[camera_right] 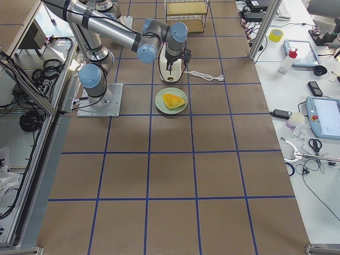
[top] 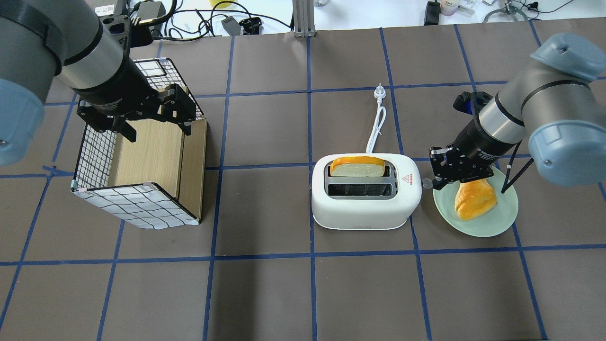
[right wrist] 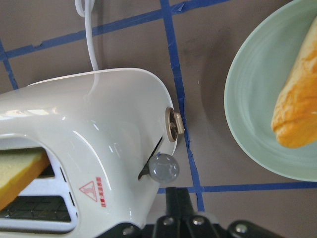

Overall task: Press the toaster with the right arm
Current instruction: 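Press the toaster lever down with the right gripper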

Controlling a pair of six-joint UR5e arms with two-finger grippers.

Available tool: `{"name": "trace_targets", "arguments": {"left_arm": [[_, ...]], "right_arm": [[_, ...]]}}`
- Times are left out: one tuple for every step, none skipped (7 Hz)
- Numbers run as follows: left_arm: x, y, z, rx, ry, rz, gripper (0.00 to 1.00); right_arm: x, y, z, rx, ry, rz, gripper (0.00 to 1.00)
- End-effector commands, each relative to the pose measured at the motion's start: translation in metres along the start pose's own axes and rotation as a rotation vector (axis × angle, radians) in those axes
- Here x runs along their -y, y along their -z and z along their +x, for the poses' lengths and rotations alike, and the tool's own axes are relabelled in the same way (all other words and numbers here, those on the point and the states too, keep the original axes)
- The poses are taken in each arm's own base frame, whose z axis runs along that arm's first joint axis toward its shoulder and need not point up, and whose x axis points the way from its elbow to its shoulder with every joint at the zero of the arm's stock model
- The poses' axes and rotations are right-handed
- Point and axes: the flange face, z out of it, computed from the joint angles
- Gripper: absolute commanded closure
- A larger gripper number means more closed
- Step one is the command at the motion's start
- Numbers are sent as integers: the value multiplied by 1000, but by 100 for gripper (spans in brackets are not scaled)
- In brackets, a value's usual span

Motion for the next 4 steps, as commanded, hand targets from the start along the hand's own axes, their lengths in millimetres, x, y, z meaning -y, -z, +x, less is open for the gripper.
{"name": "trace_targets", "arguments": {"left_arm": [[0,0,0,1,0,0,0],[0,0,0,-1,0,0,0],[0,1,0,1,0,2,0],[0,0,0,1,0,0,0]], "right_arm": [[-1,-4,-1,12,-1,-7,100],[-1,-6,-1,17,-1,-12,100],[1,-11,-3,43,-1,-21,100],[5,-16,-1,44,-5,-36,100]]}}
